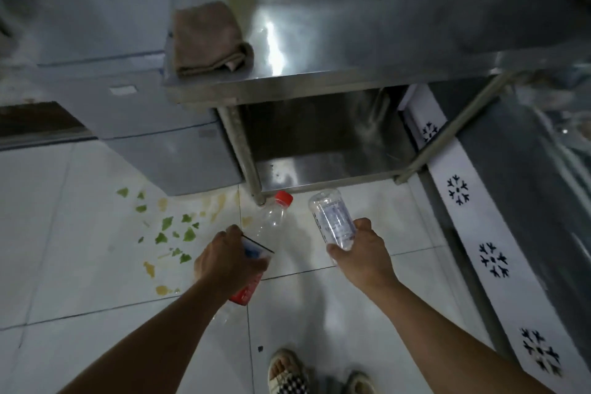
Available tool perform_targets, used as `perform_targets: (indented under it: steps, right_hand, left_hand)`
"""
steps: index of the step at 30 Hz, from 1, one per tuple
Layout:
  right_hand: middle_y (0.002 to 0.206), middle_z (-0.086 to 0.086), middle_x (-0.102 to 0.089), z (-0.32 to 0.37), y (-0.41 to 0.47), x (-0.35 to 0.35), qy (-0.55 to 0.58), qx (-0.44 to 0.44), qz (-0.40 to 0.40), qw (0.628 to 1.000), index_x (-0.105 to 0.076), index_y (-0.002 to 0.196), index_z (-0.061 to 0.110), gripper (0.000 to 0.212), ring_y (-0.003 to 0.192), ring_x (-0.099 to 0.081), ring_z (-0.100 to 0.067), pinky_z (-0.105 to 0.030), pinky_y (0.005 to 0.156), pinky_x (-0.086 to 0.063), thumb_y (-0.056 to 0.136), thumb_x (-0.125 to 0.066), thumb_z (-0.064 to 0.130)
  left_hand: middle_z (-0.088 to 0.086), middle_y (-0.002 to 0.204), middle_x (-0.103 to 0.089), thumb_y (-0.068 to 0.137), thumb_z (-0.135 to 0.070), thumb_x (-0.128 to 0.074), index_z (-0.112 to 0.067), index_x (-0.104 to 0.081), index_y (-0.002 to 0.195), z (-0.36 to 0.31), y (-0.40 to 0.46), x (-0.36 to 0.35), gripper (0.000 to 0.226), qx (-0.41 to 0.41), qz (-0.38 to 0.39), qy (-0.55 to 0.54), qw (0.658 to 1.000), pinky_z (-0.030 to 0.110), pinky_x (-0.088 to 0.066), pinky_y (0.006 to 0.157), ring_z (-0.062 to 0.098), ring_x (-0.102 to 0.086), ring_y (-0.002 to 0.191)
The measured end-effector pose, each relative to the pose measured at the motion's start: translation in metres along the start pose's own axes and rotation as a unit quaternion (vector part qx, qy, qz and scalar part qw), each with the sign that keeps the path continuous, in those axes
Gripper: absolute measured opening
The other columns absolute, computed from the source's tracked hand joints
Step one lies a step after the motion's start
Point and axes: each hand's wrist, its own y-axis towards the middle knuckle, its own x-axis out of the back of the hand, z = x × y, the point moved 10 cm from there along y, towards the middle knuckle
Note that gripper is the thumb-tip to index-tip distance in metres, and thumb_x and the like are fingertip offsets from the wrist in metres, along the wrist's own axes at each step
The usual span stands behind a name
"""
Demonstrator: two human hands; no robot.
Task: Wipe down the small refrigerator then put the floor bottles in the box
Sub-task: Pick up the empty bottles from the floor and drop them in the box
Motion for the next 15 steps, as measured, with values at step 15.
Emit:
perform_targets:
  steps: [15]
  right_hand:
    - [0.114,-0.01,-0.059,-0.108,-0.172,0.128,0.019,-0.026,-0.076,0.997,-0.041,0.119,0.011,0.052,0.102,-0.059,-0.027,-0.038,0.08,-0.053,0.08,-0.068,0.032]
  left_hand:
    - [0.005,0.106,-0.063,0.07,-0.055,-0.071,-0.017,-0.049,0.116,-0.139,-0.149,0.007,0.064,-0.117,0.013,0.041,0.992,0.039,-0.056,0.081,0.021,-0.062,0.09]
